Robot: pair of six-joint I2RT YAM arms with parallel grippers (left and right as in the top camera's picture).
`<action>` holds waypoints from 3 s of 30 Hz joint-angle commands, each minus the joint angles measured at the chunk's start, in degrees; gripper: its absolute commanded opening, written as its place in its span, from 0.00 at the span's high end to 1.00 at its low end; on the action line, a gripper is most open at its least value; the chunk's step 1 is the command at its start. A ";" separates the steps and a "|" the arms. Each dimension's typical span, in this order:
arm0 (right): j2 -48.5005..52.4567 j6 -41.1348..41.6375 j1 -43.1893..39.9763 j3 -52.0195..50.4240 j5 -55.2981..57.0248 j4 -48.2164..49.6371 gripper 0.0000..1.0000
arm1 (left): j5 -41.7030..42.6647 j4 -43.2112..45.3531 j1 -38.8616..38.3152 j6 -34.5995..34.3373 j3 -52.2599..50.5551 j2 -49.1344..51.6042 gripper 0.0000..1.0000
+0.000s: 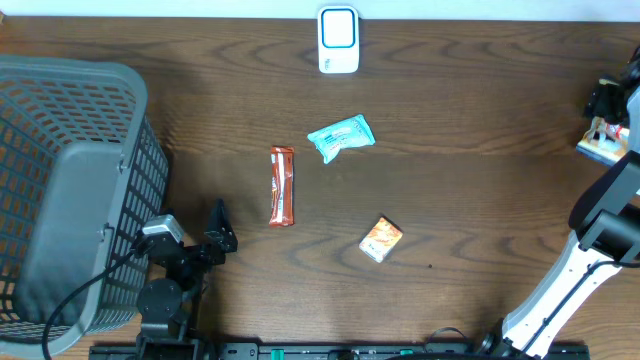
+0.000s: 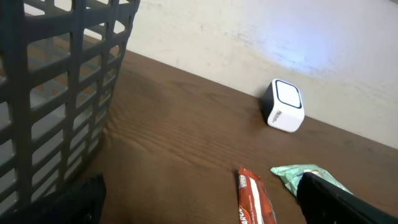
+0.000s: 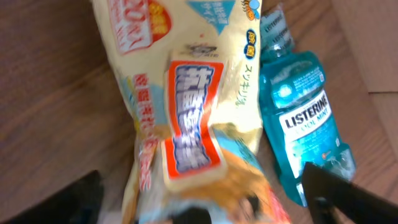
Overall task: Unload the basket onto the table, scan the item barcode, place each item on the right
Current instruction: 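Carry the snack bag to the right edge and release it, then move the right gripper over the teal wipes packet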
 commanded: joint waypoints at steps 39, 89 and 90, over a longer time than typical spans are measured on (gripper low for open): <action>-6.08 33.00 54.95 -13.25 -21.38 -1.97 0.99 | -0.57 -1.81 0.24 -0.11 -1.33 -0.07 0.02; -2.69 7.74 59.67 -12.24 -8.59 -15.39 0.99 | -0.57 -1.81 0.24 -0.11 -1.33 -0.07 0.02; -4.83 7.74 59.87 -12.24 -8.52 -15.34 0.93 | -0.57 -1.81 0.24 -0.11 -1.33 -0.07 0.02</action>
